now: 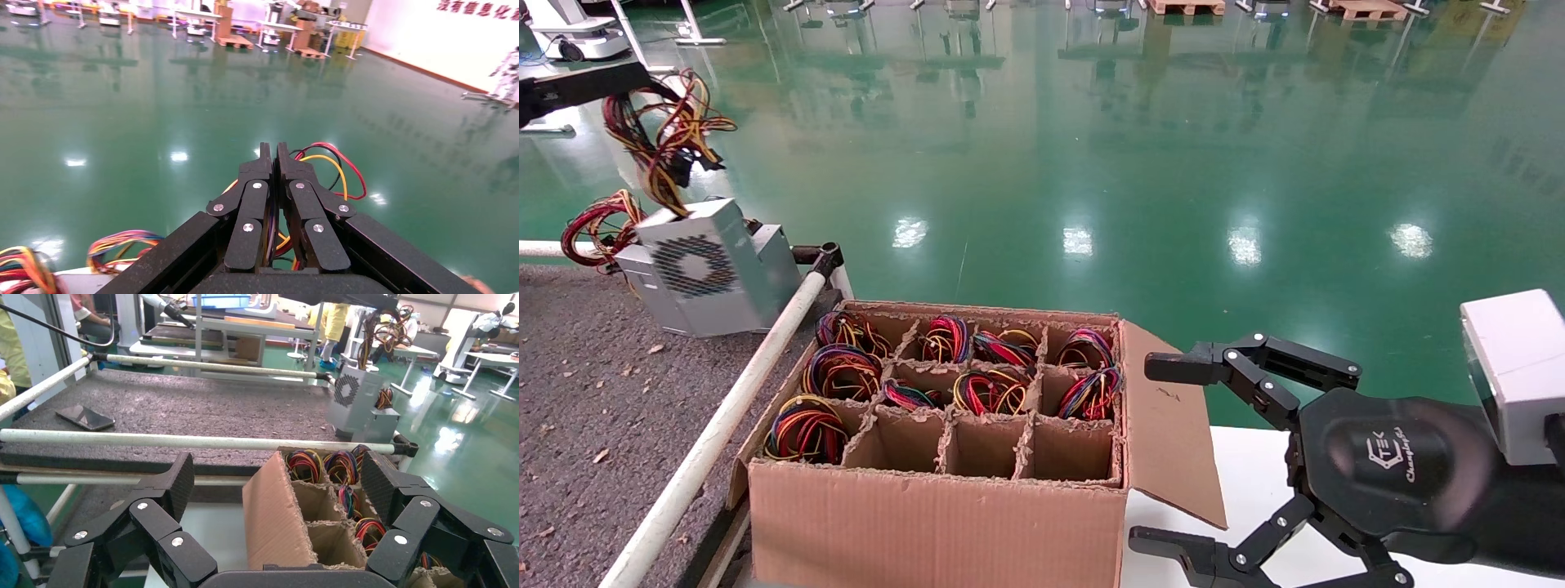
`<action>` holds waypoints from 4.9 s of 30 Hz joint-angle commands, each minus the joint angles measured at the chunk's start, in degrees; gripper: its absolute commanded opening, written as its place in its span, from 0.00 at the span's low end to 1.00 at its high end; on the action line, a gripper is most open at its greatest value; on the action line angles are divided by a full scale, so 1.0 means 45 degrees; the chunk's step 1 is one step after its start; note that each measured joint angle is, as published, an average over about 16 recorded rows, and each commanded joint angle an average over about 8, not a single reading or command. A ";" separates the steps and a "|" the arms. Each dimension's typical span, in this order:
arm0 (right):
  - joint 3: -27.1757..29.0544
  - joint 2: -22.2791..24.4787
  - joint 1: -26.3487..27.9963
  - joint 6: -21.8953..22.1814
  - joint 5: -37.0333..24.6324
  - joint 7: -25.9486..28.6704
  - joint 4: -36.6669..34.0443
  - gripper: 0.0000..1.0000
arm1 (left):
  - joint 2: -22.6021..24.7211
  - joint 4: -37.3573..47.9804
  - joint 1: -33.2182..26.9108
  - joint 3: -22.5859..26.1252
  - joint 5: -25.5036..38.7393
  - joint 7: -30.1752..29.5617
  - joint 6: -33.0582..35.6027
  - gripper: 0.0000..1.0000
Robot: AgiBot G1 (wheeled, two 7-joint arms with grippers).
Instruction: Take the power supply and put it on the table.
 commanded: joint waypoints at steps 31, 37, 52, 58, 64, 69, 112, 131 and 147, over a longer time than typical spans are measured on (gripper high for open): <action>-0.0003 0.0001 0.0001 0.0001 0.0002 -0.0002 0.0000 1.00 | 0.0769 -0.0513 0.1666 -0.0055 -0.0073 0.3846 -0.1702 0.00; -0.0004 0.0001 0.0001 0.0001 0.0003 -0.0002 0.0000 1.00 | 0.1057 -0.0475 0.2009 -0.0269 -0.0375 0.4679 -0.2032 0.00; -0.0005 0.0002 0.0002 0.0002 0.0004 -0.0003 0.0000 1.00 | 0.1272 -0.0105 0.2687 -0.0529 -0.0742 0.5590 -0.2323 0.00; -0.0006 0.0002 0.0001 0.0002 0.0005 -0.0003 -0.0001 1.00 | 0.1298 -0.0013 0.2838 -0.0576 -0.0812 0.5643 -0.2348 0.00; -0.0005 0.0003 -0.0001 0.0005 0.0008 -0.0003 -0.0003 1.00 | 0.1315 0.0019 0.2872 -0.0616 -0.0882 0.5589 -0.2356 0.66; -0.0005 0.0004 -0.0002 0.0005 0.0009 -0.0004 -0.0004 1.00 | 0.1315 0.0023 0.2863 -0.0620 -0.0895 0.5588 -0.2345 1.00; -0.0005 0.0004 -0.0001 0.0008 0.0008 -0.0006 -0.0009 1.00 | 0.0874 -0.1506 0.2247 -0.1845 -0.2669 0.6526 -0.1322 1.00; -0.0007 0.0005 -0.0001 0.0009 0.0008 -0.0008 -0.0012 1.00 | -0.0136 -0.5972 0.4899 -0.2446 -0.3473 0.4604 0.0344 1.00; -0.0008 0.0005 0.0000 0.0009 0.0009 -0.0009 -0.0012 1.00 | -0.1025 -0.9950 0.7344 -0.2896 -0.4045 0.2768 0.1799 1.00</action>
